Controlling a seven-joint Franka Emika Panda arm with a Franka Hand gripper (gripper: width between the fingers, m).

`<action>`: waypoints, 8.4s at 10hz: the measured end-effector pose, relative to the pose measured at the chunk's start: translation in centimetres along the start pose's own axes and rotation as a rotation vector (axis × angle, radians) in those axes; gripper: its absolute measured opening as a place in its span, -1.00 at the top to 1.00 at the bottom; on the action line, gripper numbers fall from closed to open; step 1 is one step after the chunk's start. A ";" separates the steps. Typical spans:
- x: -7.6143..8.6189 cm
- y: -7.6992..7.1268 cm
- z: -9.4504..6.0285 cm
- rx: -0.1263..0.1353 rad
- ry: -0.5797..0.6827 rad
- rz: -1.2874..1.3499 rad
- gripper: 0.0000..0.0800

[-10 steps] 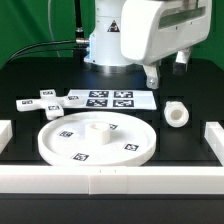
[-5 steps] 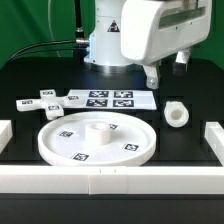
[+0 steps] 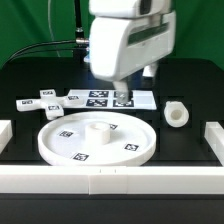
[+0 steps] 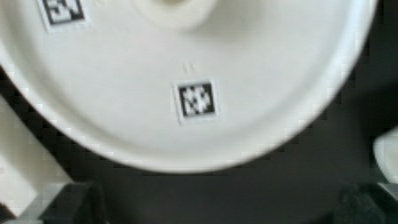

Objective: Assemble round table

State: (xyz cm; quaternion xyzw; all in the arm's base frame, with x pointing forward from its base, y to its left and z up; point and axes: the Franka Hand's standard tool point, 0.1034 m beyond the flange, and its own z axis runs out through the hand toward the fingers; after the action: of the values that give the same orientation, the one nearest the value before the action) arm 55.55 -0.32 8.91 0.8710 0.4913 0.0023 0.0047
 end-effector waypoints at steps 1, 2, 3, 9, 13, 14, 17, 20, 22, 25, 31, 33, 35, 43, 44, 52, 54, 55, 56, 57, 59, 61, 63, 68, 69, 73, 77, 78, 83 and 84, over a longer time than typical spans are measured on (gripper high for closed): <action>-1.1 0.7 1.0 -0.004 0.006 -0.017 -0.62; -2.0 1.2 2.2 -0.003 0.011 -0.026 -0.62; -2.1 1.3 2.2 -0.002 0.012 -0.022 -0.62; -4.4 1.4 5.8 0.002 0.019 -0.066 -0.62; -5.1 1.1 8.3 0.036 0.009 -0.055 -0.62; -5.1 1.1 8.3 0.035 0.009 -0.055 -0.62; -5.1 1.1 8.2 0.036 0.009 -0.056 -0.40; -5.1 1.1 8.2 0.036 0.009 -0.056 -0.02; -5.1 1.1 8.2 0.036 0.009 -0.056 -0.02; -4.7 1.1 8.2 0.035 0.010 -0.068 -0.02; 0.8 -0.1 8.2 0.033 0.042 -0.150 -0.02; 1.9 -0.5 8.2 0.033 0.047 -0.163 -0.02; 3.0 -0.8 8.2 0.032 0.050 -0.163 -0.02; 4.2 -1.5 8.2 0.037 0.044 -0.106 -0.02; 4.2 -1.5 8.2 0.037 0.044 -0.106 -0.43; 4.4 -5.9 1.2 -0.014 0.052 0.293 -0.62; 6.3 -8.6 1.0 -0.010 0.053 0.376 -0.62; 6.8 -9.3 1.2 -0.011 0.058 0.392 -0.62; 6.7 -9.2 1.2 -0.011 0.058 0.380 -0.62; 6.7 -9.2 1.2 -0.010 0.058 0.380 -0.62; 6.6 -9.3 1.3 -0.007 0.057 0.410 -0.62; 6.1 -9.9 2.1 0.008 0.040 0.505 -0.62; 5.7 -11.1 3.1 0.027 0.020 0.502 -0.62; 6.1 -12.5 3.0 0.099 -0.193 0.507 -0.62; 5.9 -12.9 3.4 0.111 -0.221 0.506 -0.62; 5.4 -14.0 3.6 0.207 -0.429 0.487 -0.62; 4.3 -14.5 3.7 0.174 -0.678 0.471 -0.62; 4.3 -14.6 3.8 0.190 -0.721 0.468 -0.62; 4.9 -15.5 5.5 0.287 -1.009 0.431 -0.62; 5.3 -15.2 6.0 0.293 -1.018 0.434 -0.62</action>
Offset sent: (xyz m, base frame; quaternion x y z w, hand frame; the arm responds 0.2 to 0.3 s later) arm 0.0000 0.0000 0.0000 0.0000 0.0000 0.0000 1.0000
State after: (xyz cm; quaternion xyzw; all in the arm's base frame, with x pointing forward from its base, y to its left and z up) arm 45.37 12.05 2.78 0.8348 0.2323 -0.4846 0.1192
